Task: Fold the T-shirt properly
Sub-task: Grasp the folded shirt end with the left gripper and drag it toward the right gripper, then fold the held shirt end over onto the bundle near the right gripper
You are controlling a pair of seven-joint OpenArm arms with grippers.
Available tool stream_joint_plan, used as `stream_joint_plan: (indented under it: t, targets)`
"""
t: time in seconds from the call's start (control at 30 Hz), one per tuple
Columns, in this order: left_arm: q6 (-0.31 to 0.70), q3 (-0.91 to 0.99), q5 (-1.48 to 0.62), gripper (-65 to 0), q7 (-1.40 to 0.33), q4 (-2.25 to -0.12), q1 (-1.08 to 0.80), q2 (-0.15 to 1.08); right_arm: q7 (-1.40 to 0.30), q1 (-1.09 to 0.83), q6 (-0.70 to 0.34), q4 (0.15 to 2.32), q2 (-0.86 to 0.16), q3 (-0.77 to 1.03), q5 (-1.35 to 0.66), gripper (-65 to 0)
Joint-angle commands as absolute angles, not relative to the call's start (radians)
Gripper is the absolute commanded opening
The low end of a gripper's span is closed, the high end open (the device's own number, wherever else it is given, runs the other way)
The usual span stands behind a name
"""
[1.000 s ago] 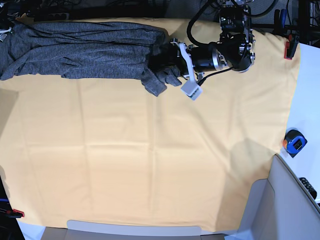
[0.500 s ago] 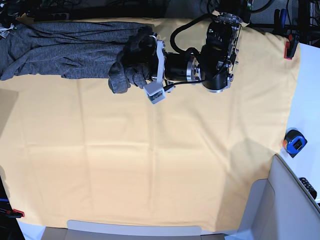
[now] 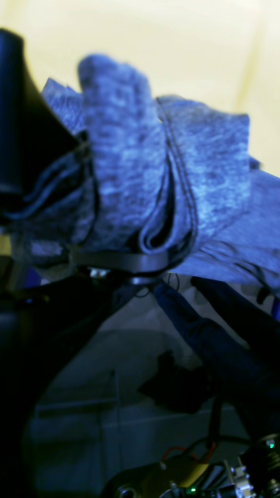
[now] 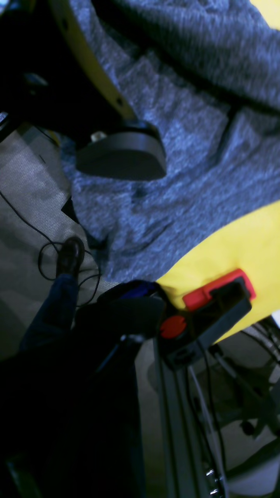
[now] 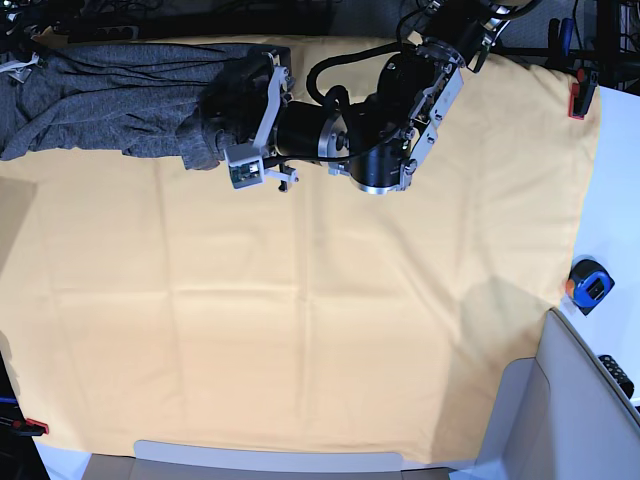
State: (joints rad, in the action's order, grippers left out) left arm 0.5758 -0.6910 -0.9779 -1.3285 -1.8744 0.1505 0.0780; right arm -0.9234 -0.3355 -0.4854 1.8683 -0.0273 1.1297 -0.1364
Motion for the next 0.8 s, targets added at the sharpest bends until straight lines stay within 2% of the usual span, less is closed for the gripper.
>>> stream_joint_plan:
  t: [0.0, 0.77]
  targets:
    - [0.578, -0.717, -0.989, -65.0, -1.280, -1.891, 0.174, 0.070, -0.906, -0.338, -0.479, 1.883, -0.039, 1.136, -0.139, -19.0]
    - [0.582, -0.974, -0.699, -65.0, -0.866, -1.785, 0.188, 0.067, -0.906, -0.352, -0.479, 1.883, -0.012, 1.130, -0.139, -19.0]
